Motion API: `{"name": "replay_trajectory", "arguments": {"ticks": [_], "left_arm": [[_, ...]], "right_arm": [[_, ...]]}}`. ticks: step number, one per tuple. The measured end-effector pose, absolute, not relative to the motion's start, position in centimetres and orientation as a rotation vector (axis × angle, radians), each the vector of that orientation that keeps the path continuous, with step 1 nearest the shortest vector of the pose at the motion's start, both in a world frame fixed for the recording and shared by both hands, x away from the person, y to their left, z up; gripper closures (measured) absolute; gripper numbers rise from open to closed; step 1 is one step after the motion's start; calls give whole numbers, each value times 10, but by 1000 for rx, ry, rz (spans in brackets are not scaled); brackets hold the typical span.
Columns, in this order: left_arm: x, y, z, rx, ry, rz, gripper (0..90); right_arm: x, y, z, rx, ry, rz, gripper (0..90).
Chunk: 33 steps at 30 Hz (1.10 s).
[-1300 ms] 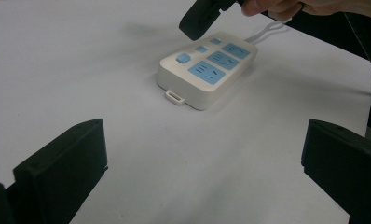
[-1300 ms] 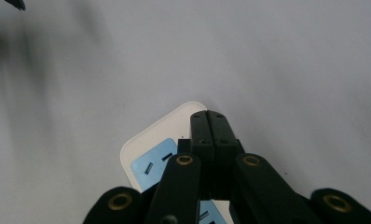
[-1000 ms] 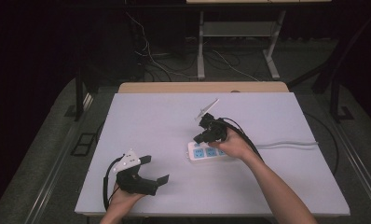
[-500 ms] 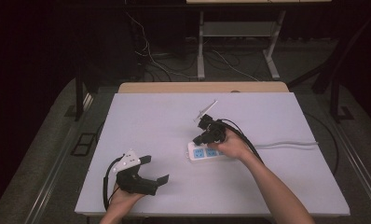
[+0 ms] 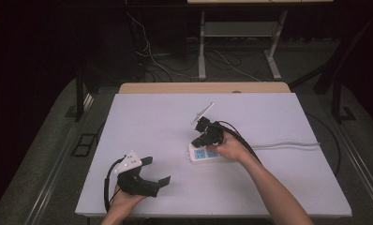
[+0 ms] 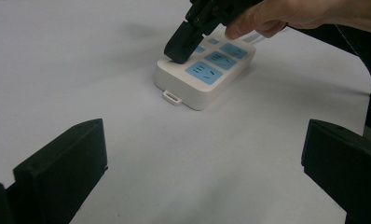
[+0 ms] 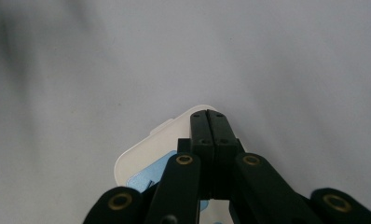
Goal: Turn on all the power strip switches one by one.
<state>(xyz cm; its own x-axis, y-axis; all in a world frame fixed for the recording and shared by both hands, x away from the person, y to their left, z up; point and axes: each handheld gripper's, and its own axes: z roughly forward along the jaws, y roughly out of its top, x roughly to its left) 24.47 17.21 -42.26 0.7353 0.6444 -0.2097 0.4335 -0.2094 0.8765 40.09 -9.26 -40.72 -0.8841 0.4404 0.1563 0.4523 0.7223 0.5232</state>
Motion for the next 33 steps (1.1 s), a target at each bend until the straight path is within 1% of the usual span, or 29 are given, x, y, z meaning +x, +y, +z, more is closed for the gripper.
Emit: {"name": "replay_trajectory", "arguments": {"ticks": [19,31,32,33], "left_arm": [[246,174,-424,1846,846,239,0],[246,172,-424,1848,843,238,0],[245,172,-424,1848,843,238,0],[245,172,-424,1849,842,239,0]], "right_arm": [[401,-106,-412,-778,-2801,-1022,900],[399,-136,-383,-856,-2795,-1132,900],[398,-140,-381,-870,-2795,-1142,898],[398,-144,-379,-880,-2793,-1152,868]]}}
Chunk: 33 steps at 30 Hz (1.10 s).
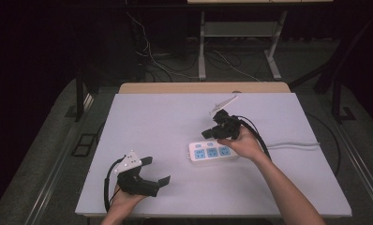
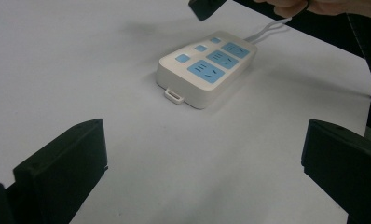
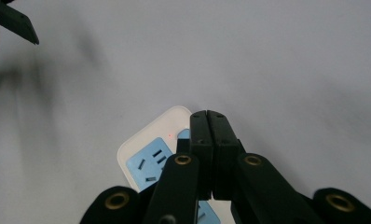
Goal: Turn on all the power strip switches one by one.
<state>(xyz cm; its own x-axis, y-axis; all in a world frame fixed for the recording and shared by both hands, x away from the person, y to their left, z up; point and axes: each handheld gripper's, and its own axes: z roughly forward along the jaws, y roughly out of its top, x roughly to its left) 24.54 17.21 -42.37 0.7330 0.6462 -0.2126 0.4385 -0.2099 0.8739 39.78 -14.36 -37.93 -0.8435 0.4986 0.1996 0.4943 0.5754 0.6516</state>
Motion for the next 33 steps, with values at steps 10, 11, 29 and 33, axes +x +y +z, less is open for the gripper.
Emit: {"name": "replay_trajectory", "arguments": {"ticks": [10,11,29,33], "left_arm": [[245,170,-424,1850,841,240,0],[245,170,-424,1850,841,241,0],[245,169,-424,1855,844,241,0],[245,169,-424,1855,845,241,0]], "right_arm": [[379,-181,-366,977,2635,1218,461],[376,-185,-366,996,2621,1229,413],[315,-254,-386,1202,2466,1325,5],[301,-270,-393,1238,2429,1348,5]]}}
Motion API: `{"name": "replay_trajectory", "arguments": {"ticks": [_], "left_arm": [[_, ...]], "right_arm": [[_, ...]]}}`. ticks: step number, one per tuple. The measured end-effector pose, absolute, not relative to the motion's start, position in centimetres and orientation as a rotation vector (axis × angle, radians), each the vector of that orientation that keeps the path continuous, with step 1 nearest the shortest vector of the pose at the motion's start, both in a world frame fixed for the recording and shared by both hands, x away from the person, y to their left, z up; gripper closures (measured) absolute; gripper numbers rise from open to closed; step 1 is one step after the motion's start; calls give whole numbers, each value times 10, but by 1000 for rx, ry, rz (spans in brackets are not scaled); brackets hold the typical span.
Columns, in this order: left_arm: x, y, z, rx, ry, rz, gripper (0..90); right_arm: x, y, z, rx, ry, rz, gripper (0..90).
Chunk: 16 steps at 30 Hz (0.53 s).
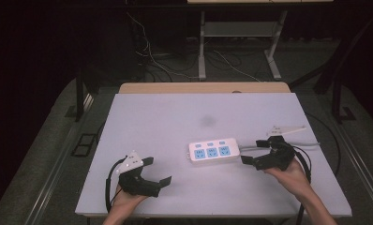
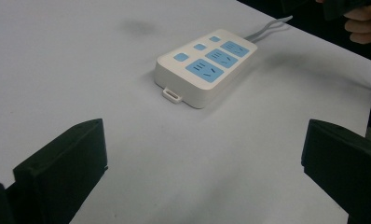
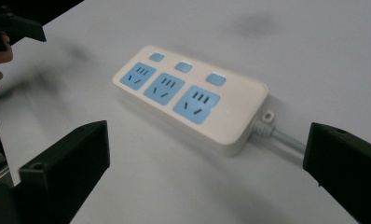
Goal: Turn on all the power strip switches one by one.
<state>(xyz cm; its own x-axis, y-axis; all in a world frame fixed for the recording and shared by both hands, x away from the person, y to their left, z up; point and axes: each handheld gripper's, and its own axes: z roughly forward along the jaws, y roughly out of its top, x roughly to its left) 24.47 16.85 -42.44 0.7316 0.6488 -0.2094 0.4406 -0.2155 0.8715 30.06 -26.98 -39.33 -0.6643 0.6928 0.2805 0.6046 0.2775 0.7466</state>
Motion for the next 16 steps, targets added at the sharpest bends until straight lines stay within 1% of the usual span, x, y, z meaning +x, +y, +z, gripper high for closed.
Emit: {"name": "replay_trajectory", "arguments": {"ticks": [9,16], "left_arm": [[245,169,-425,1854,851,244,0],[245,169,-425,1854,852,243,0]], "right_arm": [[269,-295,-406,1292,2363,1372,6],[254,-297,-417,1307,2356,1368,6]]}}
